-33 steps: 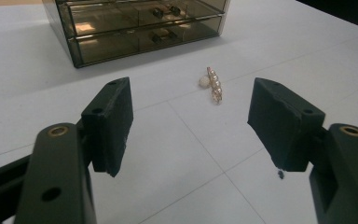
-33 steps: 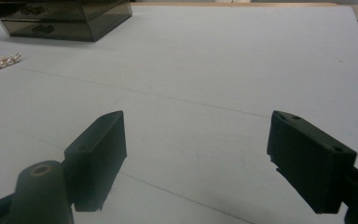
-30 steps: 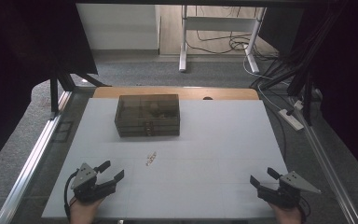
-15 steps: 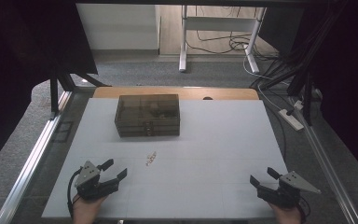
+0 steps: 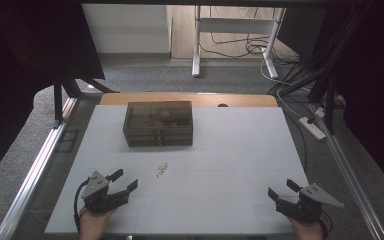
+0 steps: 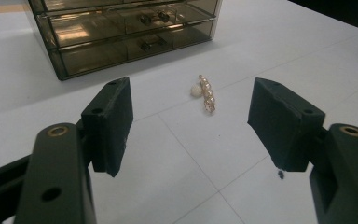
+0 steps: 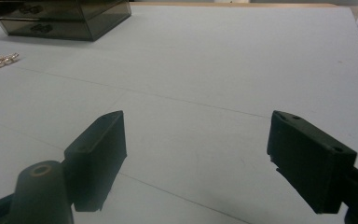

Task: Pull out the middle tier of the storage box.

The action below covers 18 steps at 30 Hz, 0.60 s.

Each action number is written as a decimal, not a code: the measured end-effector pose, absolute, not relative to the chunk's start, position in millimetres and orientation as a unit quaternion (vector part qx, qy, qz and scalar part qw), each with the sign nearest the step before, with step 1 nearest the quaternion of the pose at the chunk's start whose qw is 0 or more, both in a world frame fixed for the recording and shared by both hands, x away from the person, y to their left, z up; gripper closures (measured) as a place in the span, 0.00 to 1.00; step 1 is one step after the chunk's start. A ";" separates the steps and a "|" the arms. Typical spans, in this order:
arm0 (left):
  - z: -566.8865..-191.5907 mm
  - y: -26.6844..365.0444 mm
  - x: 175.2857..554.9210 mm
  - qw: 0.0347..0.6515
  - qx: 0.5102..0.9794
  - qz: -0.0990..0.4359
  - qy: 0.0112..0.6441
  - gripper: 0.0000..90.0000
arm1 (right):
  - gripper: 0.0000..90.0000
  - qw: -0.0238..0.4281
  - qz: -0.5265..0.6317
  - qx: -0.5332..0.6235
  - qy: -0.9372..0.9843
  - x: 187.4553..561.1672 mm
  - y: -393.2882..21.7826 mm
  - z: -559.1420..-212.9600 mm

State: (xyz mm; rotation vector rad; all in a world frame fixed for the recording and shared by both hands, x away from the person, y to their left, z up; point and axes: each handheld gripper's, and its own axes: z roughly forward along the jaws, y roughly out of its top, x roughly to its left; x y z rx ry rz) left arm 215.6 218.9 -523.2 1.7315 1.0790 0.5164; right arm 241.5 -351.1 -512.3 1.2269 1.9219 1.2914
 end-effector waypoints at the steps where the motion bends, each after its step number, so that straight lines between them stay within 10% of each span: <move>1: -523.2 218.6 215.9 0.496 0.715 0.213 0.445 0.35 | 0.22 0.258 0.476 0.452 0.709 241.5 -351.1 -512.3; 18: -522.2 212.5 224.3 0.497 0.717 0.210 0.441 0.35 | 0.22 0.257 0.476 0.454 0.708 241.8 -351.2 -512.5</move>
